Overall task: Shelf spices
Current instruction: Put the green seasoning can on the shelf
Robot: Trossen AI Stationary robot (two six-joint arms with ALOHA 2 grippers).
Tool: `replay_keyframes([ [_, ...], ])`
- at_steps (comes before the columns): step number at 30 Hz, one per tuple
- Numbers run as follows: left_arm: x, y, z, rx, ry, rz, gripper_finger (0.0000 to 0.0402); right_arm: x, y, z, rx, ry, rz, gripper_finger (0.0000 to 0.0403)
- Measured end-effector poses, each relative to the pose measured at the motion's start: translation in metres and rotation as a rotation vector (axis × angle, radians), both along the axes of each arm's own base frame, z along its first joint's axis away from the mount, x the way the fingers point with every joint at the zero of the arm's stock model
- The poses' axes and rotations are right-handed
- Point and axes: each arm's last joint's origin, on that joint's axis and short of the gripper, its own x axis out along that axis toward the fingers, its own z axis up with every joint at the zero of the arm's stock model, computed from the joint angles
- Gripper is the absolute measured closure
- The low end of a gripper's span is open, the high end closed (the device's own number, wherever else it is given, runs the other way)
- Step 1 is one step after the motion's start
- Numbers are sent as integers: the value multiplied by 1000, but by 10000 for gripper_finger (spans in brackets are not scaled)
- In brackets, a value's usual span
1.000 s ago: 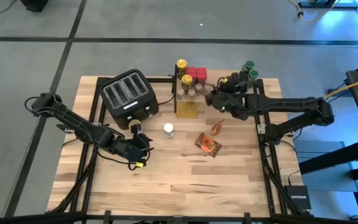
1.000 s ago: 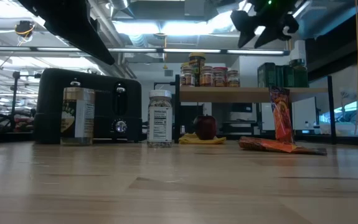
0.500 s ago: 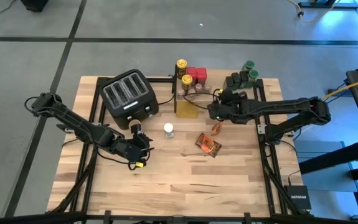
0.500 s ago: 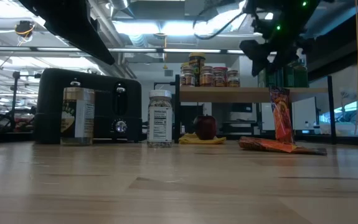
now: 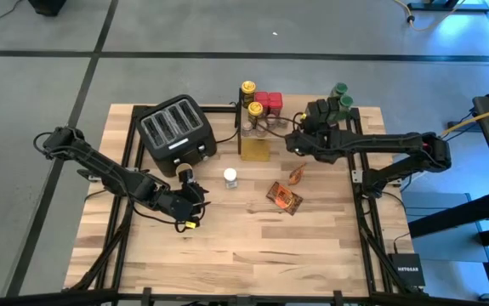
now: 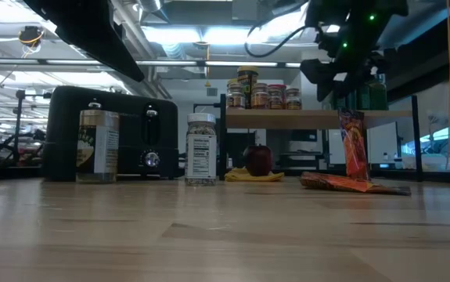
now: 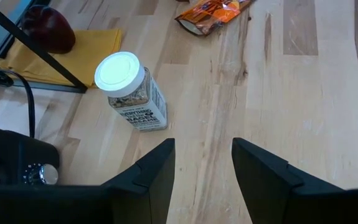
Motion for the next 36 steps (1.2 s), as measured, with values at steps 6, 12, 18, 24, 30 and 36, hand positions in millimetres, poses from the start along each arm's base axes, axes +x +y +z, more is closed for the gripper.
replay_keyframes([
  [6, 0, 0, 0, 0, 0, 0, 249, 0, -3, -1, -10, 10, -8, 136],
  [12, 0, 0, 0, 1, 1, -1, 249, 3, 4, -1, 28, 0, 40, 136],
  [18, 0, 0, 0, 1, 0, -1, 249, 14, 24, 4, -16, -61, 124, 136],
  [24, 0, 0, 0, 0, 0, 0, 249, 18, 11, 9, -69, -104, 90, 136],
  [30, 0, 0, 0, 6, 2, -4, 249, 25, -10, 12, -108, -148, 66, 136],
  [36, 0, 0, 0, 6, 2, -4, 249, 31, -28, -1, -82, -122, 35, 136],
])
